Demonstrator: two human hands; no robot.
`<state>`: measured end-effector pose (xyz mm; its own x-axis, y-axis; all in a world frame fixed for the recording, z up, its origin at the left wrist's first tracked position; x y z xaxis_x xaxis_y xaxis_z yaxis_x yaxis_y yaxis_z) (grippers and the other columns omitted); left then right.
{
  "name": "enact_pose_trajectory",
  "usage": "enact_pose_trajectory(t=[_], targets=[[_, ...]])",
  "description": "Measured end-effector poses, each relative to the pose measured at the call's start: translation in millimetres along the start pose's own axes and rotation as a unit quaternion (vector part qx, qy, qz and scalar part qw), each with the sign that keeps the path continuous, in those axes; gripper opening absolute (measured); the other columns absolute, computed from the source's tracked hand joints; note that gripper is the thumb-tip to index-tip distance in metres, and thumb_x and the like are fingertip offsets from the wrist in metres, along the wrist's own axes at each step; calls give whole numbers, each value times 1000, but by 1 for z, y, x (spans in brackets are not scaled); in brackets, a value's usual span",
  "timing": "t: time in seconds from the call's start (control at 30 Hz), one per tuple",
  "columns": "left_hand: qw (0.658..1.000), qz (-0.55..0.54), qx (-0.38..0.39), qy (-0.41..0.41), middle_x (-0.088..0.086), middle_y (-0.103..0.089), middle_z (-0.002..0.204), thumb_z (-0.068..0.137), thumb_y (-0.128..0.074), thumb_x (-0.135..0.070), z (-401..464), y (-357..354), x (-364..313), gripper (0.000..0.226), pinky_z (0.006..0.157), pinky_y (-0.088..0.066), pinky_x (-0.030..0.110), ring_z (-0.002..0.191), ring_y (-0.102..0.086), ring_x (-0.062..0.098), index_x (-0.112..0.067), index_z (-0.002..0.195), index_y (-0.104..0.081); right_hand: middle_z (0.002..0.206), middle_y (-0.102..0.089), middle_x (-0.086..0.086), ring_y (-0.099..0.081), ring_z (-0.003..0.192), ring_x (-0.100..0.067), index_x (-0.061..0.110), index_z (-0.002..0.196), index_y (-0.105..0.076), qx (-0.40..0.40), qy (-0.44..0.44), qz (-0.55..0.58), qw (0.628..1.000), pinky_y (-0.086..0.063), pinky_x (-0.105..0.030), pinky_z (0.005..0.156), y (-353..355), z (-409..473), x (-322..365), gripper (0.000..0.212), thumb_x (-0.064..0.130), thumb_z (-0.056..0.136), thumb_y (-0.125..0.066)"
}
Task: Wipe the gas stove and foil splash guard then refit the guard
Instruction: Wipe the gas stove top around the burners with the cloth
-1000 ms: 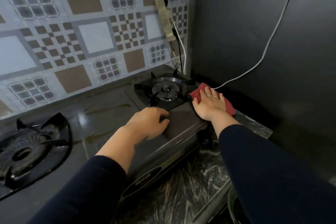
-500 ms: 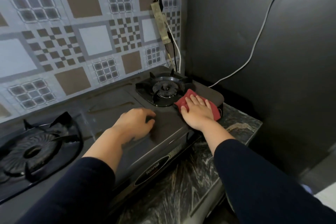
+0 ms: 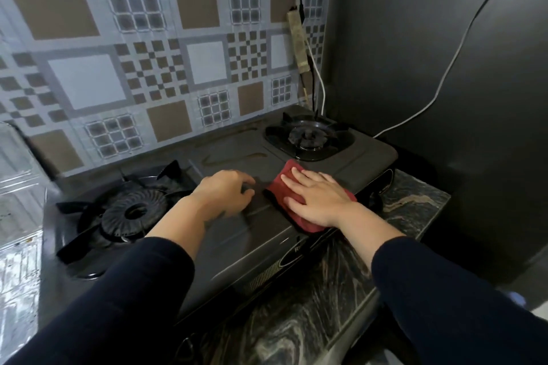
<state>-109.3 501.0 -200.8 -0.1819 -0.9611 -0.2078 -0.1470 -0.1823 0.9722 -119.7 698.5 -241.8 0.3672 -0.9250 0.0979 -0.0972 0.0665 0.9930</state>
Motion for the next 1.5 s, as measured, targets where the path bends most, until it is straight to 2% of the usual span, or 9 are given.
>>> enact_pose_trajectory(t=[0.13, 0.57, 0.67, 0.77, 0.93, 1.0, 1.2, 1.33, 1.5], targets=[[1000, -1, 1, 13, -5, -56, 135, 93, -47, -34, 9, 4, 9, 40, 101, -46, 40, 121, -53, 19, -28, 133, -52, 162, 5, 2, 7, 148, -12, 29, 152, -4, -15, -1, 26, 1000, 5, -34, 120, -8, 26, 11, 63, 53, 96, -21], [991, -15, -37, 125, -6, -56, 136, 92, -47, -37, 81, 29, 53, 40, 101, -45, 42, 124, -52, 21, -32, 131, -54, 160, 9, -13, 13, 148, -25, 14, 152, 0, 20, 46, 21, 999, 10, -43, 119, 1, 183, 44, 70, 54, 95, -13], [988, -19, -41, 146, -3, -56, 136, 93, -48, -35, 94, 31, 55, 39, 102, -45, 41, 125, -52, 22, -30, 131, -54, 160, 10, -15, 12, 148, -27, 13, 152, 0, 36, 27, 26, 999, 9, -43, 119, 3, 205, 51, 71, 53, 95, -16], [987, -19, -43, 152, -3, -57, 136, 92, -48, -34, 103, 34, 63, 39, 101, -45, 41, 124, -52, 21, -31, 130, -55, 159, 13, -16, 13, 147, -30, 13, 152, 4, 76, 50, 13, 996, 7, -43, 119, 10, 215, 47, 76, 57, 94, -19], [985, -12, -56, 164, -3, -58, 134, 92, -48, -33, 123, 45, 72, 39, 102, -44, 41, 124, -52, 22, -34, 130, -54, 160, 12, -14, 13, 147, -26, 12, 152, 2, 33, 109, 32, 993, 7, -41, 120, 5, 222, 41, 72, 53, 96, -17], [985, -7, -66, 162, -2, -57, 136, 92, -48, -32, 133, 49, 71, 40, 103, -43, 41, 124, -52, 22, -33, 132, -53, 159, 14, -15, 15, 147, -27, 10, 151, 3, 30, 87, 39, 995, 8, -42, 119, 3, 238, 45, 71, 51, 97, -17], [986, -11, -77, 150, -5, -56, 136, 92, -49, -28, 147, 53, 87, 35, 105, -41, 40, 124, -53, 22, -33, 126, -57, 158, 15, -18, 17, 146, -33, 7, 151, 2, 4, -81, 76, 994, 13, -44, 117, 5, 301, 48, 74, 52, 96, -21], [987, -6, -76, 139, -1, -54, 138, 93, -50, -26, 158, 55, 102, 35, 104, -40, 37, 124, -52, 23, -30, 127, -56, 158, 13, -20, 16, 146, -35, 4, 151, -1, -30, -183, 108, 977, 14, -46, 115, 8, 331, 41, 79, 54, 94, -25], [991, -4, -75, 114, -1, -46, 144, 94, -48, -30, 181, 53, 109, 39, 110, -33, 39, 134, -43, 20, -32, 133, -48, 158, 14, -18, 16, 146, -35, 6, 150, 1, -14, -286, 100, 953, 14, -47, 115, 16, 362, 15, 82, 59, 92, -24]])
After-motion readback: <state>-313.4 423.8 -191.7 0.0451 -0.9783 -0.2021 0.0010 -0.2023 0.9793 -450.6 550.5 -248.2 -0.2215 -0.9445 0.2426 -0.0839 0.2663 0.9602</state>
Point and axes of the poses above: each hand's wrist, its own z-axis towards the middle knuckle, its own y-axis out of the back of the hand, x = y × z, the point moved 3 cm from there along z, towards the middle knuckle
